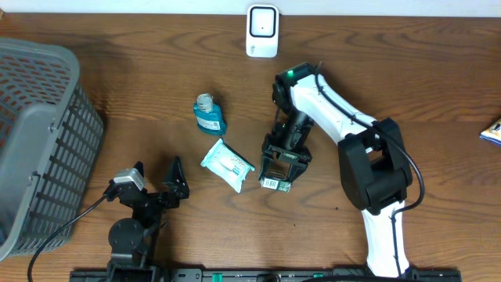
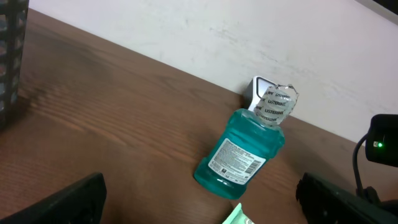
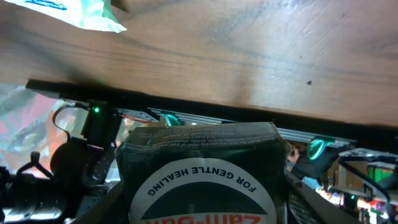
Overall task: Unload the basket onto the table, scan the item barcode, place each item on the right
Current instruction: 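Lift the tin and turn it in the right gripper, then hold the tin up to the scanner face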
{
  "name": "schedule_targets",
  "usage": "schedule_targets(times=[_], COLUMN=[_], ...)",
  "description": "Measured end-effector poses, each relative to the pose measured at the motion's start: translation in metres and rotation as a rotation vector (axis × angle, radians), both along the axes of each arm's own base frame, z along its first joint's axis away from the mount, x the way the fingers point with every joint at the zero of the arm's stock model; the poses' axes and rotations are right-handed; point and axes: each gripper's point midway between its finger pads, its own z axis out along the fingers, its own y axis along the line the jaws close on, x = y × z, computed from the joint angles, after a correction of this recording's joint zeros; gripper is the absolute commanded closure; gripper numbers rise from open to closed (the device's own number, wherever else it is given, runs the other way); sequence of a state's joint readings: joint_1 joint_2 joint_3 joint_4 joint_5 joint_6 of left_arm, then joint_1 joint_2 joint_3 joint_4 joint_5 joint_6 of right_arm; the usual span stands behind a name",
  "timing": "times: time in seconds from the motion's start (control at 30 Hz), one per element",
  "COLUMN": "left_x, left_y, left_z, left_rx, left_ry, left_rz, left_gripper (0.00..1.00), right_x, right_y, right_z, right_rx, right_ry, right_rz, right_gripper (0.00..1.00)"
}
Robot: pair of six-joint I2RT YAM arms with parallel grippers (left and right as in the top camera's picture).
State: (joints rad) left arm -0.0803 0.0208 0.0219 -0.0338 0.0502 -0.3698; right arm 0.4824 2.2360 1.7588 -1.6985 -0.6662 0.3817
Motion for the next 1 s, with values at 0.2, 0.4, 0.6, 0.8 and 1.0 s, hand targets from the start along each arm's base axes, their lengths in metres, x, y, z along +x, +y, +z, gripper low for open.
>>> schedule_targets(times=[0.2,0.4,0.6,0.8,1.0], left_x=[0.000,0.000,0.000,0.000,0.000], left_y=[0.000,0.000,0.000,0.000,0.000], left_z=[0.000,0.000,0.000,0.000,0.000], left_rx=[0.000,0.000,0.000,0.000,0.000], left_ry=[0.000,0.000,0.000,0.000,0.000], left_rz=[0.000,0.000,0.000,0.000,0.000], left_gripper=[0.02,0.02,0.02,0.02,0.02], right_x=[0.002,0.002,0.013,0.082,0.158], right_y=[-0.001,-0.005,-0.022,-0.024,-0.008], right_z=[0.005,0.044,0.084,0.091,0.112], right_rx=[0.045,0.108,0.084,-0.049,-0.145], right_ry=[-0.036,-0.184,-0.459,-0.863,-1.246], right_rz=[0.030,0.067,0.094,0.051,-0.022], right_gripper=[0.70,0.69,0.68,0.67,0.67])
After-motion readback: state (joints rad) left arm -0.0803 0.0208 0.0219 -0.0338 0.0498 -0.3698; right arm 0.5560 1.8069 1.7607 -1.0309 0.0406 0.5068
